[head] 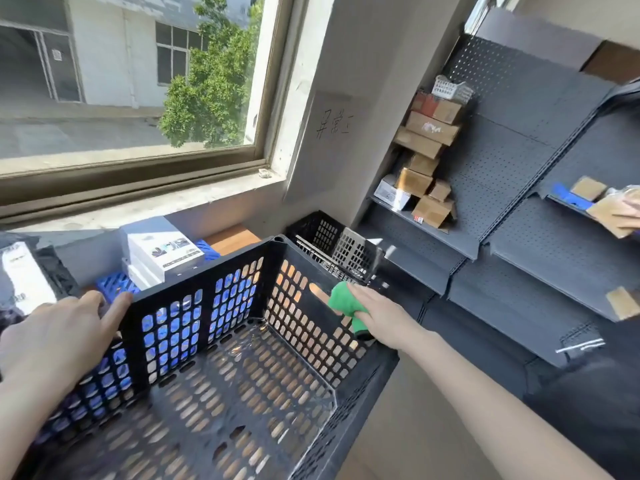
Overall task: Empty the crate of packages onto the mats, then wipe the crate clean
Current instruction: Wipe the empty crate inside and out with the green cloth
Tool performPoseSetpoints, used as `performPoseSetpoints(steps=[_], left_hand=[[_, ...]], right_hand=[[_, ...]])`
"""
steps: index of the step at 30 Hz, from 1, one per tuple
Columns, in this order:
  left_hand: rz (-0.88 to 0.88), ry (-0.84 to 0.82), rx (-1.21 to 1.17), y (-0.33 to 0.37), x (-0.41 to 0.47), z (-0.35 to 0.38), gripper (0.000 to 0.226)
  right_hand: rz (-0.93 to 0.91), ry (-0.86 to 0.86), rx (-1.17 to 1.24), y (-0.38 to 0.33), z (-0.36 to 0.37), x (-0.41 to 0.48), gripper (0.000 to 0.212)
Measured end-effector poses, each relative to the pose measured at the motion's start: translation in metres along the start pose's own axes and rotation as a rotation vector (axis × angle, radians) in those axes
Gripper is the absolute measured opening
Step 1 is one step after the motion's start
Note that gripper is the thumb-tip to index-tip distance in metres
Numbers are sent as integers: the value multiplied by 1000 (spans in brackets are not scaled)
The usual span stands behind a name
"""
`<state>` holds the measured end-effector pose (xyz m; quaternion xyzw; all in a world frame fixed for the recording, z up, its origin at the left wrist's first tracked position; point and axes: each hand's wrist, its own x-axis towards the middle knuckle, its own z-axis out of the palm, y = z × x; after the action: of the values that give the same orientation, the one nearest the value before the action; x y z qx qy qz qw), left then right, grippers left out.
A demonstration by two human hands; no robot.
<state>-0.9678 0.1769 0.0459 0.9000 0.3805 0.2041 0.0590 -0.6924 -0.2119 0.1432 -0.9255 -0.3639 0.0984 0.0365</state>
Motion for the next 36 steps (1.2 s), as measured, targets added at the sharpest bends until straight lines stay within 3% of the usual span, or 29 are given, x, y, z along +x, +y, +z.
performPoseSetpoints(steps=[2,4,8,11,14,16,18,25,29,32,36], left_hand=[[35,-7,34,0,3,0,37],[98,-51,110,4,2,-4,13],[139,-83,181,-3,8,-3,23],[164,-233,273,-19,17,17,45],[193,-151,136,0,2,-15,25],[150,-109,-5,11,-2,-27,56],[152,-121,-65,16,-4,-34,68],[219,-261,-348,20,-24,-77,58],[447,-276,-442,38,-74,-107,56],[594,-428,-528,45,-132,-111,53],[719,-398,-440,35,-189,-99,45]], right_hand=[[64,-11,29,16,-2,-31,54],[125,20,98,24,-2,-56,50],[166,83,161,16,4,-89,53],[154,148,167,-1,21,-107,52],[134,231,234,-20,38,-128,50],[89,274,250,-38,47,-143,49],[29,275,239,-62,55,-159,50],[-95,260,250,-85,70,-186,64],[4,272,184,-57,61,-160,86],[161,310,184,-32,52,-140,57],[300,361,277,-29,43,-119,53]])
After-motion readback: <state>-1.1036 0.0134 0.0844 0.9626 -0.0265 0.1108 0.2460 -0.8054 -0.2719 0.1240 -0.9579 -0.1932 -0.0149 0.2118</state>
